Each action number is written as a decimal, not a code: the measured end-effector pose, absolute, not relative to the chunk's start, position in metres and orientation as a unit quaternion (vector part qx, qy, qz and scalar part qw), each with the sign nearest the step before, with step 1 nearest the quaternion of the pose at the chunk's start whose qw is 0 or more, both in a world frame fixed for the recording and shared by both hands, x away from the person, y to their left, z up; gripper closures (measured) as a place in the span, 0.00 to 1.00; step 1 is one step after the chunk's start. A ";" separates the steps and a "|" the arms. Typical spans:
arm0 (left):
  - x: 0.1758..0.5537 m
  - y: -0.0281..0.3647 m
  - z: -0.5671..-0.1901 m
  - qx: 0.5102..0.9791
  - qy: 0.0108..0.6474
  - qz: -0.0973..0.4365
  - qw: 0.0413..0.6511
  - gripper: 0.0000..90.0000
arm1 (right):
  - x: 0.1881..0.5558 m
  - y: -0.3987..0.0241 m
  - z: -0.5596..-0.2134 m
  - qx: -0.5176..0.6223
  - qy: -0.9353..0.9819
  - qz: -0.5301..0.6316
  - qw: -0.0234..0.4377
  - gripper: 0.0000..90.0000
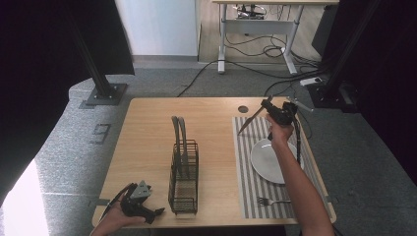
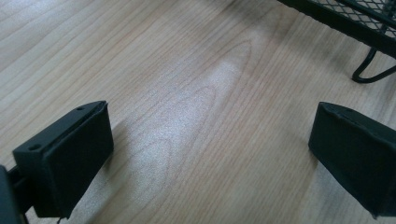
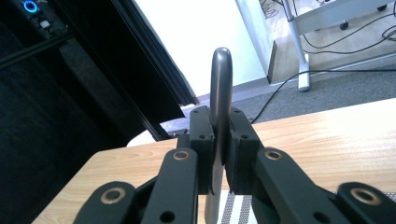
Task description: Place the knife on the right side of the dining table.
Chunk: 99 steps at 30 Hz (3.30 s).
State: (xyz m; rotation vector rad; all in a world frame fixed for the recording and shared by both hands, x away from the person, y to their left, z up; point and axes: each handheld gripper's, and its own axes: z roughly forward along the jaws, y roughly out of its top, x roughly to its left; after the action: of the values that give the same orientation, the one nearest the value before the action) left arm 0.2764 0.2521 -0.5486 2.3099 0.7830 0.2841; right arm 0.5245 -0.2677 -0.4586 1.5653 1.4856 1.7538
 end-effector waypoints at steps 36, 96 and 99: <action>0.276 0.252 -0.549 0.886 0.300 0.109 0.336 0.00 | 0.522 -0.328 -0.491 0.614 0.547 0.536 0.190 0.78; 0.276 0.252 -0.549 0.885 0.303 0.110 0.336 0.00 | 0.538 -0.355 -0.545 0.746 0.500 0.430 0.099 0.59; 0.276 0.252 -0.549 0.885 0.303 0.110 0.336 0.00 | 0.539 -0.356 -0.546 0.749 0.498 0.427 0.092 0.58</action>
State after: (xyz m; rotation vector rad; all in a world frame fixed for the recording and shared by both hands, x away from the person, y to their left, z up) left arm 0.2763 0.2517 -0.5486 2.3074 0.7914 0.2875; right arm 0.5388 -0.3562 -0.5462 2.2237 1.4794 1.2678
